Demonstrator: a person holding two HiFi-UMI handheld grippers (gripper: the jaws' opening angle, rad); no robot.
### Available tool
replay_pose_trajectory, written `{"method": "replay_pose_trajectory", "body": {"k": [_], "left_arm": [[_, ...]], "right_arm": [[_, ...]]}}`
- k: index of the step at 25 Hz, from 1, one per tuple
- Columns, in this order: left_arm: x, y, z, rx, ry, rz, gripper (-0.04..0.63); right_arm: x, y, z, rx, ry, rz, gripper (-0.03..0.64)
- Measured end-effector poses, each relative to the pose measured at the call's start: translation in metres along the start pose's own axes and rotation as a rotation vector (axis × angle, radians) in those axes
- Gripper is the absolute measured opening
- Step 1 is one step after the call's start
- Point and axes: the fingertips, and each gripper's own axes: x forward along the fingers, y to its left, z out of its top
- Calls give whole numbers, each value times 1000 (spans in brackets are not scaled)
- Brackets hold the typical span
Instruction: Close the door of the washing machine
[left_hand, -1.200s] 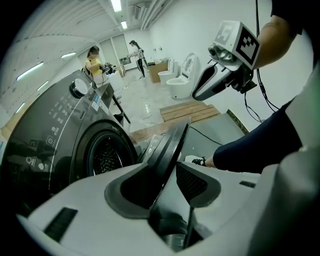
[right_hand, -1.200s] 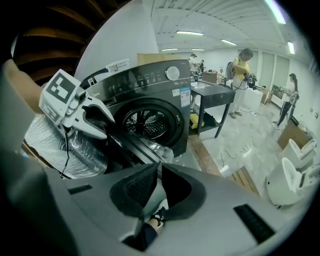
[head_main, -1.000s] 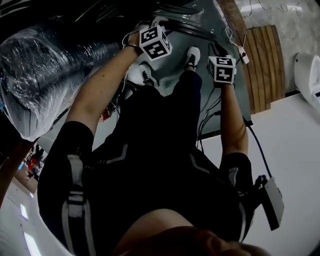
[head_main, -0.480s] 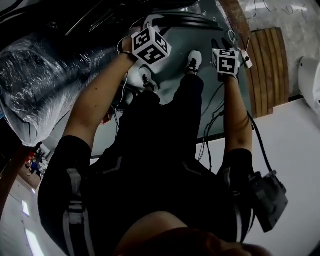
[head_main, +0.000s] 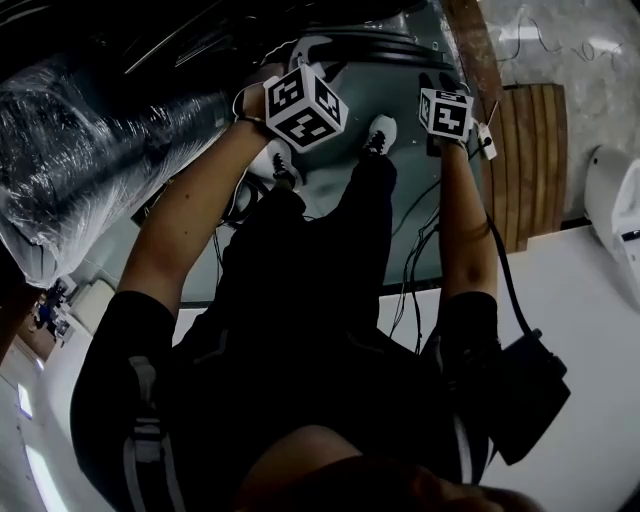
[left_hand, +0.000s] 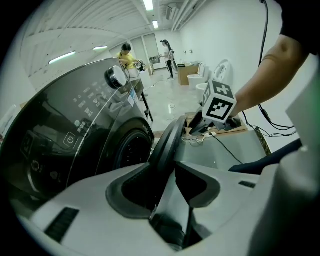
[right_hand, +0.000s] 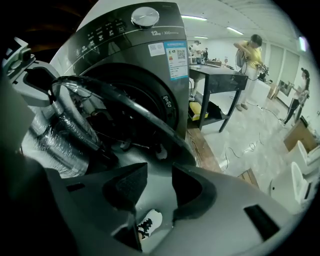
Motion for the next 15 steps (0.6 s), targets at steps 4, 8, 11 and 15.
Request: {"method": "replay_pose_trajectory", "body": {"k": [4,8,11,15], "left_arm": [[3,7,6,-26,2,15,163],[5,17,7,-48,38,44,160],[5,22,5,-50,64,64,160],[-1,29,5,-39,63,111,160]], "right_arm": [[11,-11,17,28,-25,-7,154],[17,-12,33,27,-43,-9,110],[22,-12,42,31,-29,2,102],[31,-11,56,19,-46,19,86]]}}
